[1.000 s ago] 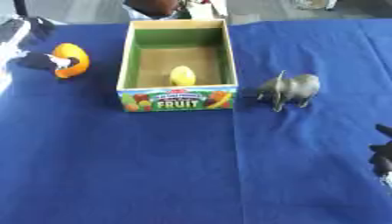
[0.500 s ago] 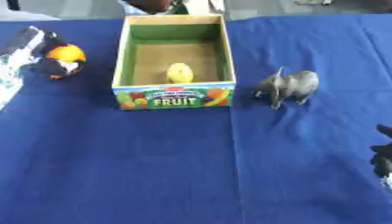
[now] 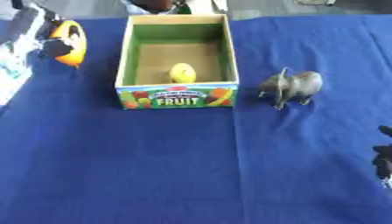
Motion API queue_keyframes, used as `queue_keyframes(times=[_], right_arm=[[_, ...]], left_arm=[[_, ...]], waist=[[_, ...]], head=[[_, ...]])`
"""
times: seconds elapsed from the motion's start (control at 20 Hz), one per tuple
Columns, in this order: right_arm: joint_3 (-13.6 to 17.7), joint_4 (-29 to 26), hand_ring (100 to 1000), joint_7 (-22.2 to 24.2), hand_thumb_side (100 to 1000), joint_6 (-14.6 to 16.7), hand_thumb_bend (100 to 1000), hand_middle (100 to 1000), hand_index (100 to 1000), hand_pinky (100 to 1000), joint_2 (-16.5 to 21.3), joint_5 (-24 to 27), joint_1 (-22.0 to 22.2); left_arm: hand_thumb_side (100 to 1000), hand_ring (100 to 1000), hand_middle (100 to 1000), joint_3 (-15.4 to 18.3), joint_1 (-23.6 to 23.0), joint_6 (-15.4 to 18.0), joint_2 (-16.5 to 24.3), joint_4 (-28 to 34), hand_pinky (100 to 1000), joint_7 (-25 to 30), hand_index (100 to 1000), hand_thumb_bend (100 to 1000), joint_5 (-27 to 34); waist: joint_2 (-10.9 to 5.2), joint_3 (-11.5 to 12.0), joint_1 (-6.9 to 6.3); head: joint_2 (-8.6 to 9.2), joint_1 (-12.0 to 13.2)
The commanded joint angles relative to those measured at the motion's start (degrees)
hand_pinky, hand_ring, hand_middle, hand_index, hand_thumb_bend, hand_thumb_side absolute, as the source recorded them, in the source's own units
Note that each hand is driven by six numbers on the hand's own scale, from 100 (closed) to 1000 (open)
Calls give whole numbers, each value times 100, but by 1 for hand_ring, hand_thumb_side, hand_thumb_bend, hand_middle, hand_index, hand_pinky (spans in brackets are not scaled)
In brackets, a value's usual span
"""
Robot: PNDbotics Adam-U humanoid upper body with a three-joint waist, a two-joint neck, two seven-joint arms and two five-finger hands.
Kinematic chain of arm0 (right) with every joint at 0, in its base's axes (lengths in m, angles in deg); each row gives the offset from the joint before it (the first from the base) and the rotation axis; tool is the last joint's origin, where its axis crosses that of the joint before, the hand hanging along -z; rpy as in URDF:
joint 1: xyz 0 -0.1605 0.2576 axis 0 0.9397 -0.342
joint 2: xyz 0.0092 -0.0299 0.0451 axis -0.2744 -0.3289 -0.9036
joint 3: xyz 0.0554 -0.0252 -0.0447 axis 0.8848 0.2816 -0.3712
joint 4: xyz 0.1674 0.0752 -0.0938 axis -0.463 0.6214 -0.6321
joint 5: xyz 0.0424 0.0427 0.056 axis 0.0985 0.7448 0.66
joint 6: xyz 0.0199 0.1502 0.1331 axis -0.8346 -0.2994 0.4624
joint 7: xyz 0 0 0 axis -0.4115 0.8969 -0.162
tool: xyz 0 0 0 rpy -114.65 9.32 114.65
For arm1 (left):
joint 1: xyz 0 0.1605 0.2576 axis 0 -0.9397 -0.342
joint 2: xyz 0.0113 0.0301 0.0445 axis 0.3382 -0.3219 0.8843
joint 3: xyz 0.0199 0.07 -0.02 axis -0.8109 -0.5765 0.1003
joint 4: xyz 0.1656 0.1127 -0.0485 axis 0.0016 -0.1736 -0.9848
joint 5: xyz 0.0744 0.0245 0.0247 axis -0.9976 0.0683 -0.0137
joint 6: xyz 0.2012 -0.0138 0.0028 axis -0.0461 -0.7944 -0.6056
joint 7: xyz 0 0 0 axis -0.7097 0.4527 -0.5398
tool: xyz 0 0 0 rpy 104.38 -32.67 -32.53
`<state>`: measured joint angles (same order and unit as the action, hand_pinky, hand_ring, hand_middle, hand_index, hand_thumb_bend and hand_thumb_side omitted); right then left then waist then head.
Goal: Pick up objects on the table and place them in the box.
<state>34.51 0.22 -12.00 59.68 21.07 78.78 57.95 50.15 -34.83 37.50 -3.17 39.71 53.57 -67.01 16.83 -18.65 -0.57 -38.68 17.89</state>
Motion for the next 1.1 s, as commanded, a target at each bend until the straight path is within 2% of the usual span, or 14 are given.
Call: queue_keyframes(times=[0.05,0.3,0.75,0.95,1.0,1.1], right_arm=[[32,-74,1000,25,484,1,100,480,459,802,127,-7,-40],[10,-68,1000,52,479,14,100,480,459,802,125,16,-37],[-40,-60,1000,109,479,36,100,480,459,802,99,49,-69],[-55,-59,1000,125,481,41,100,480,459,802,86,52,-86],[-58,-60,1000,129,480,41,100,480,459,802,82,52,-89],[-56,-60,1000,130,480,39,100,480,459,802,77,53,-93]], left_arm=[[245,303,152,-121,241,63,160,633,476,169,348,100,108],[243,314,165,-541,659,211,-60,889,485,665,362,100,41],[249,334,189,-1031,1085,587,-620,290,496,1246,384,100,-404],[254,378,244,-1168,1125,819,-800,35,519,1519,430,100,-429],[261,434,315,-1196,1116,886,-839,-13,541,1624,484,100,-403],[279,546,466,-1246,1088,1032,-895,-87,582,1893,603,350,-307]], waist=[[-140,1,7],[-173,-34,27],[-165,-86,60],[-146,-108,65],[-142,-112,65],[-137,-119,65]], head=[[13,63],[3,114],[1,162],[12,165],[15,165],[18,154]])
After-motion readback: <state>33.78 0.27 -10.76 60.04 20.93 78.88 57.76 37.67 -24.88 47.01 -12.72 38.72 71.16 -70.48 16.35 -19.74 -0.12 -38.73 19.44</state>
